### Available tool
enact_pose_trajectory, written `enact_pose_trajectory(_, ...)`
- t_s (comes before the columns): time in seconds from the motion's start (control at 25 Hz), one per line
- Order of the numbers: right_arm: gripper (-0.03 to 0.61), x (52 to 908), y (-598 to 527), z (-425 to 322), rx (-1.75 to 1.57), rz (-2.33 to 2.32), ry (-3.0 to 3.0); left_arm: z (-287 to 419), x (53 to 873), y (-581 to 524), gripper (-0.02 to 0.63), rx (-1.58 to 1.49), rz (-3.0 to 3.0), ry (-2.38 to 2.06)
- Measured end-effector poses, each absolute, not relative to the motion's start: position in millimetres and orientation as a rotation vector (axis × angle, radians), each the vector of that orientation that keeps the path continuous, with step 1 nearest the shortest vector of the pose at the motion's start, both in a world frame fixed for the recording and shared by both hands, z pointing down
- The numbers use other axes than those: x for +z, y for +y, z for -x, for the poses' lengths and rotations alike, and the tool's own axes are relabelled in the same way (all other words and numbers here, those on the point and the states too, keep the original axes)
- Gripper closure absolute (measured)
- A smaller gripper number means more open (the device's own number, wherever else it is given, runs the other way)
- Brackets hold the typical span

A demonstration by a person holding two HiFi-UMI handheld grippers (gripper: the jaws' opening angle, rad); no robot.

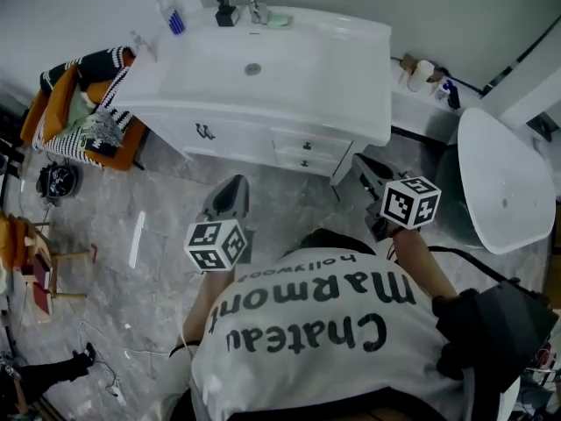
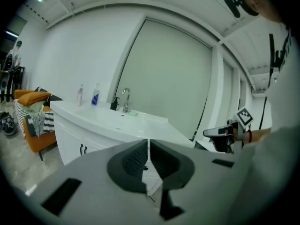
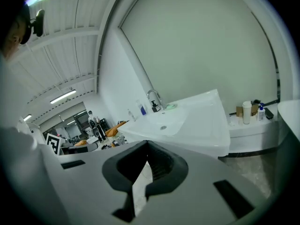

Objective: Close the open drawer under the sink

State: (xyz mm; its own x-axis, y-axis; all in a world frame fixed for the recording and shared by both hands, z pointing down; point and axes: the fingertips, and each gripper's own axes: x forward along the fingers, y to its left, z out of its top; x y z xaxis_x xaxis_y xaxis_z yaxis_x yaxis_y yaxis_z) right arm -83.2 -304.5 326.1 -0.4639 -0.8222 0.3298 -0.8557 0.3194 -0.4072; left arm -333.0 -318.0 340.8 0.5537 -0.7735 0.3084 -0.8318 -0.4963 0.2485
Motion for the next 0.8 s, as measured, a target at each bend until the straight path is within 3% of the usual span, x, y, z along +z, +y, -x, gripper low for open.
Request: enact_pose_trajectory(0.8,0.568,334,-248,27,0.805,-1.475,-2.435,286,327,-270,0.593,0.206,-2.352,-1.31)
